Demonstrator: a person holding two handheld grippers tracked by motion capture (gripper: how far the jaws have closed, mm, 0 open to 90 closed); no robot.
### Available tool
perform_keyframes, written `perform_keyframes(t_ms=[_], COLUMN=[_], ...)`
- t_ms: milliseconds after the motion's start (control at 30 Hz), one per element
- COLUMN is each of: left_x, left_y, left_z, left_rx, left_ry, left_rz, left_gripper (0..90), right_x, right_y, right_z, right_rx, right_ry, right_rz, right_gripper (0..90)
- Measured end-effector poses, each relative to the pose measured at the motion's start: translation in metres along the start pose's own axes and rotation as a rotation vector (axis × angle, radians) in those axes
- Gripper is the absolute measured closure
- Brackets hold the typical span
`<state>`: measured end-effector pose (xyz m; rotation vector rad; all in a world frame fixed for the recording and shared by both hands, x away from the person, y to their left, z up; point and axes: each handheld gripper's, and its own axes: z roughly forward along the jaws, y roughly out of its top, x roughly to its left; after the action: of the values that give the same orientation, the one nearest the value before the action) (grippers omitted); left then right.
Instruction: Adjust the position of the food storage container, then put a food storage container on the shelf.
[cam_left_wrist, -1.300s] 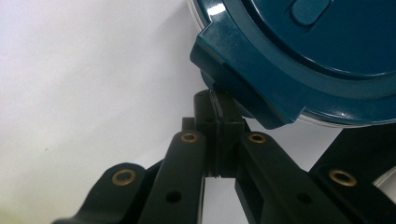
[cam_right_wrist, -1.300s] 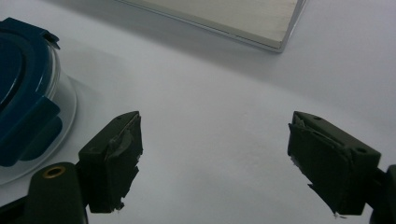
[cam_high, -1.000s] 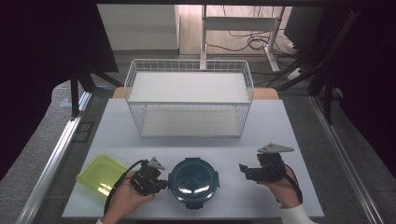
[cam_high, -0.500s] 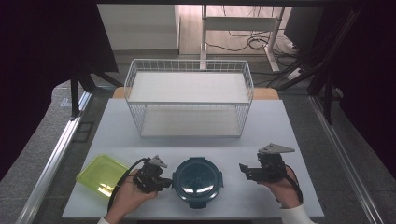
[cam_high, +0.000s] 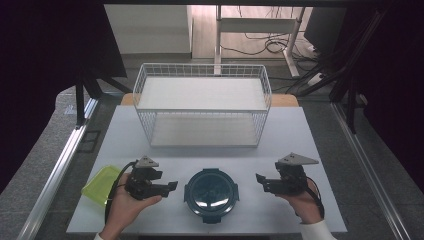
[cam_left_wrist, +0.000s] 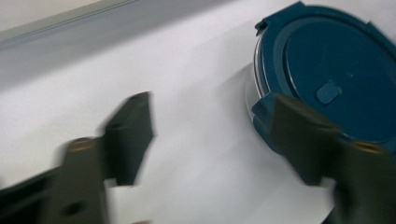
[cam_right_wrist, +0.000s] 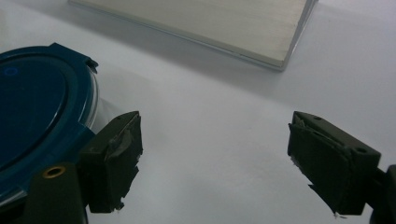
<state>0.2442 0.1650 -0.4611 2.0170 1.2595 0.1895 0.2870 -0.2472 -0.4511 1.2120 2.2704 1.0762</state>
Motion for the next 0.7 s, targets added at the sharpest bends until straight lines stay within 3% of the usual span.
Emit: perform_keyframes(t_ms=[100,333,500,567,700], left_x=[0.001,0.001,0.002,0.001,-0.002], left_y=[-0.001,-0.001,-0.004,-0.004,-0.003], left_z=[-0.005,-0.008,-0.008,-0.007,-0.007], left_rx=[-0.016,-0.036,-0.062,-0.053,-0.056], left_ry=[0.010,0.006,-0.014,0.006,-0.004], left_rz=[-0.056,-0.088,-0.121,-0.109,-0.100], left_gripper=[13.4,11.4,9.7,9.7,9.9], right_x=[0.003,0.008,0.011,0.012,0.014], right_y=[0.003,0.004,0.007,0.007,0.006], right_z=[0.000,0.000,0.000,0.002,0.005], right_rx=[-0.015,-0.045,-0.067,-0.061,-0.036], right_ry=[0.018,0.077,0.129,0.139,0.161], right_rz=[-0.011,-0.034,0.000,0.019,0.051], right_gripper=[17.8,17.3,16.7,16.7,19.2])
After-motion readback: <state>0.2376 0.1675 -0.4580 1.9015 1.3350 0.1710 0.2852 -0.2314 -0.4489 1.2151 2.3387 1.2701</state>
